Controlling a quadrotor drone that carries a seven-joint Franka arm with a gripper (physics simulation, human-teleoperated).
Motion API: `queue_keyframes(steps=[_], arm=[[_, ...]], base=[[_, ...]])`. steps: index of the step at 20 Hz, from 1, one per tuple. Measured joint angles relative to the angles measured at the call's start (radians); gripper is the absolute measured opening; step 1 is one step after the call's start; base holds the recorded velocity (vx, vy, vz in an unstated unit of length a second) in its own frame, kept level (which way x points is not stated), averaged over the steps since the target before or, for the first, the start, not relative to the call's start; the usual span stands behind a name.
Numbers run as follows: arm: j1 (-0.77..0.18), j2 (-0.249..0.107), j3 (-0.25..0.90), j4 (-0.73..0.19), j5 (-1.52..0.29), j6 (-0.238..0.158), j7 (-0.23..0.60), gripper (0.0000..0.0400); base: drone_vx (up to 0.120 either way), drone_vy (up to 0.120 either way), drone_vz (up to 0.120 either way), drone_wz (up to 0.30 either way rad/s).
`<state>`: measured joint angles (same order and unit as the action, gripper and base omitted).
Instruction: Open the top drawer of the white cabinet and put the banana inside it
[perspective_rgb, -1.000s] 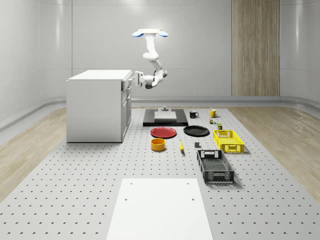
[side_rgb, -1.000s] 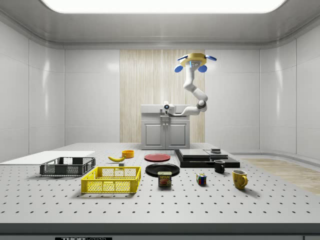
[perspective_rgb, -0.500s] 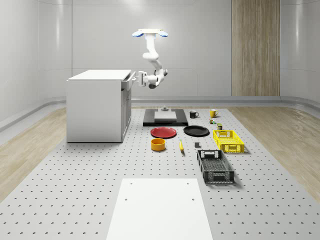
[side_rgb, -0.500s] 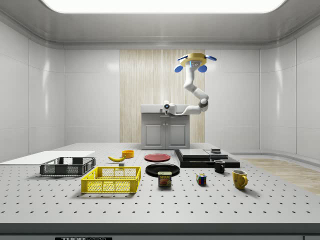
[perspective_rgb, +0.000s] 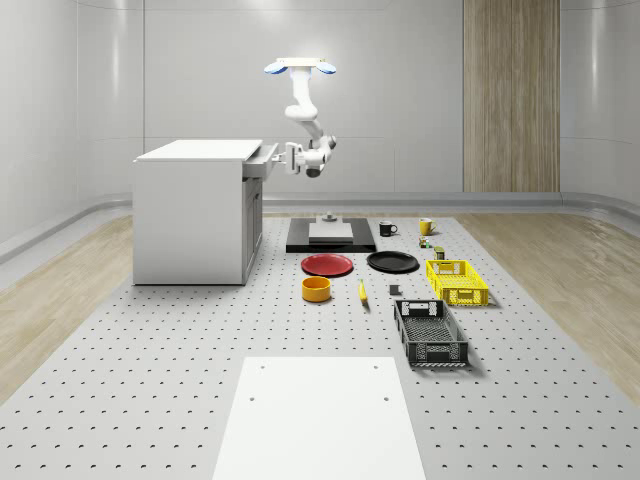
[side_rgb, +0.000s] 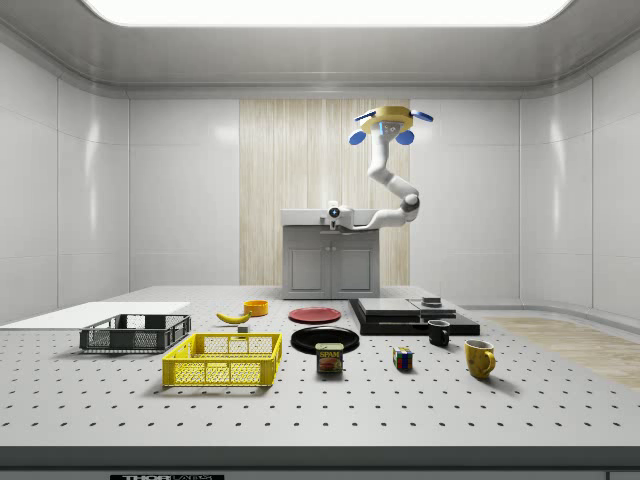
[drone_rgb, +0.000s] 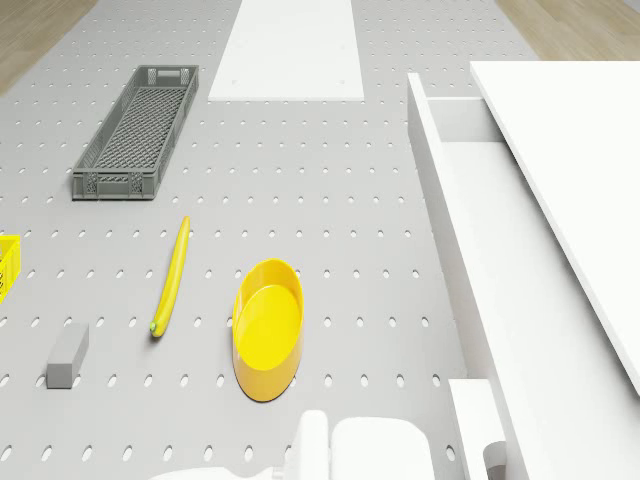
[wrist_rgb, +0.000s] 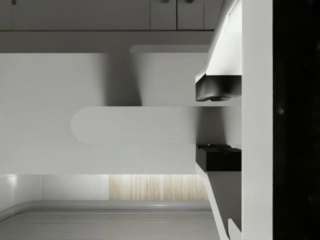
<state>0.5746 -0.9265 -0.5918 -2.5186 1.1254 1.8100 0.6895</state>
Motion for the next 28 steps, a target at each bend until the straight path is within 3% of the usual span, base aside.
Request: queue_keyframes(steps=[1, 10, 11, 14, 17, 21, 28], arm=[[0.002, -0.018, -0.007, 0.018, -0.033, -0.010, 0.070, 0.0202], [0.019, -0.044, -0.139, 0.058, -0.142, -0.082, 0.045, 0.0143], [0.021, -0.046, -0.153, 0.065, -0.153, -0.091, 0.042, 0.0161], [0.029, -0.053, -0.189, 0.083, -0.181, -0.111, 0.050, 0.0287], [0.040, -0.060, -0.215, 0.096, -0.201, -0.122, 0.057, 0.0347], [0.054, -0.071, -0.235, 0.105, -0.221, -0.124, 0.067, 0.0380], [0.076, -0.091, -0.252, 0.109, -0.243, -0.113, 0.081, 0.0397]], base=[[0.000, 0.000, 0.000, 0.000], [0.000, 0.000, 0.000, 0.000], [0.000, 0.000, 0.000, 0.000], [0.000, 0.000, 0.000, 0.000], [0.000, 0.107, 0.000, 0.000], [0.070, 0.120, 0.000, 0.000], [0.120, 0.120, 0.000, 0.000]])
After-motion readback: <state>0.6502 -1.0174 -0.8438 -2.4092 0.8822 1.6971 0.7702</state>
